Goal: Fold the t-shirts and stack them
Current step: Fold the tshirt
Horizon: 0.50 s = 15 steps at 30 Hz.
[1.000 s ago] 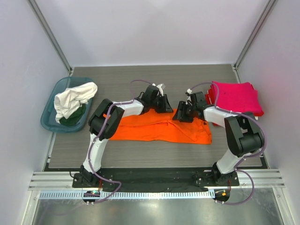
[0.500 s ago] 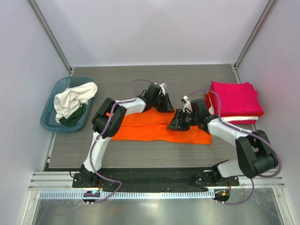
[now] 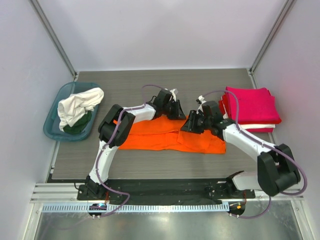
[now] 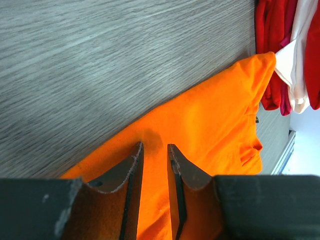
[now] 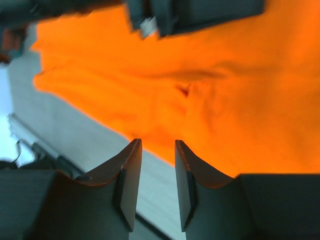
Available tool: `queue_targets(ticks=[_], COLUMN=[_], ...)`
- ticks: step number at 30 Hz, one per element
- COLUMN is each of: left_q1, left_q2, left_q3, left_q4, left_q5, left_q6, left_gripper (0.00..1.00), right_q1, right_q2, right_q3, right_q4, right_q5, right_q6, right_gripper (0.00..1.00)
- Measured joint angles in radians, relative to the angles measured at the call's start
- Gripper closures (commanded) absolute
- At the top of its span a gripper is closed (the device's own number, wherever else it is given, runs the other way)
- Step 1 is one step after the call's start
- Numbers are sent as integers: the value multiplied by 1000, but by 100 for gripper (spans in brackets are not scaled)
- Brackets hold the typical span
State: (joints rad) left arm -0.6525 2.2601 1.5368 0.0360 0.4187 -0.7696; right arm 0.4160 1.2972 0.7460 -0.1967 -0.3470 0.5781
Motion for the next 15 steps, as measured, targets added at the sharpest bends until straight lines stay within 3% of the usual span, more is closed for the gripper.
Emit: queue_targets(ticks=[2, 4, 15], left_q1=[0, 0, 0], left_q2=[0, 0, 2], left_q3=[0, 0, 6], left_q4=[0, 0, -5], left_q5=[0, 0, -3], left_q6=[0, 0, 0], left_gripper=[73, 73, 73], right_q1=[0, 1, 11], right_q2=[53, 113, 303], right_q3=[31, 63, 212], right_q4=[-10, -19, -28], right_q5=[39, 73, 128], right_q6=[-2, -8, 2], right_gripper=[75, 98, 99])
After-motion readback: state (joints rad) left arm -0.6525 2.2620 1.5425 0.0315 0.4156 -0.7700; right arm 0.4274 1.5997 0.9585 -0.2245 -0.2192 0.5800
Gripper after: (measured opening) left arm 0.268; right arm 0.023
